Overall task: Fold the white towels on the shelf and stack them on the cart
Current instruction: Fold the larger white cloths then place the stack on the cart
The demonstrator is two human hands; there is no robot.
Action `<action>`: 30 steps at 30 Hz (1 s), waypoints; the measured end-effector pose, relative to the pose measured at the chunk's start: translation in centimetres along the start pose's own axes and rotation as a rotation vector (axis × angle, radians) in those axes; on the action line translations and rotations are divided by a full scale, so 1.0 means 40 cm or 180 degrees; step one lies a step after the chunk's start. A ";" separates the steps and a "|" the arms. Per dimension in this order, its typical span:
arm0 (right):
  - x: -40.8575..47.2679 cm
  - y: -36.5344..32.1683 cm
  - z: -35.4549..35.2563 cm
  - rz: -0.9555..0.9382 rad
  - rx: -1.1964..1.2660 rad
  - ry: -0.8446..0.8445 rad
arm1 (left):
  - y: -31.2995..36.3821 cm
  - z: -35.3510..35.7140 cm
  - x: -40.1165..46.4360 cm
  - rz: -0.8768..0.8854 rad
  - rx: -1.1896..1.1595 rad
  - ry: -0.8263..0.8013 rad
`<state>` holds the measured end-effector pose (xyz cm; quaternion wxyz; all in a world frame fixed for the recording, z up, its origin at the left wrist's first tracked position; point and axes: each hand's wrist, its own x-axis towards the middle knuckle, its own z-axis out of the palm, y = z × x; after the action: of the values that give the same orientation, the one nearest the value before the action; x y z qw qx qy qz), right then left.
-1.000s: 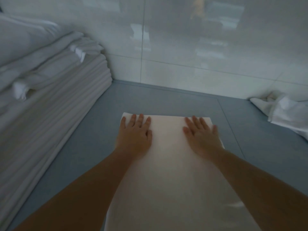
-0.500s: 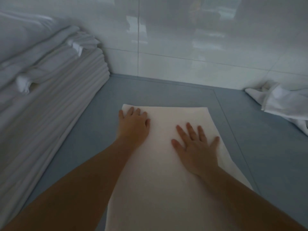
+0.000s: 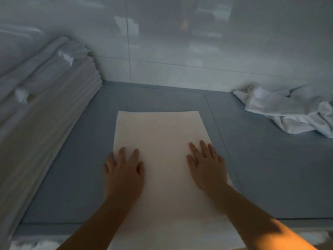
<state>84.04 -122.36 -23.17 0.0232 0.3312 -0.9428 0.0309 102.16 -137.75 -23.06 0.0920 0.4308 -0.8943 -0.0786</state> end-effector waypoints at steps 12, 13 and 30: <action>0.029 -0.002 -0.010 0.0693 0.0345 0.0217 | 0.007 0.010 0.089 0.0095 -0.0452 0.0087; 0.050 0.001 -0.009 0.0717 0.0382 0.0238 | 0.015 0.012 0.113 0.0167 -0.0506 0.0110; 0.468 0.033 0.001 0.0544 -0.0259 0.0706 | 0.142 0.090 0.568 0.0322 -0.0297 0.0398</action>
<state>68.62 -133.00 -22.05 0.1380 0.2430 -0.9597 0.0309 83.14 -151.86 -23.10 0.1714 0.3845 -0.9028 -0.0884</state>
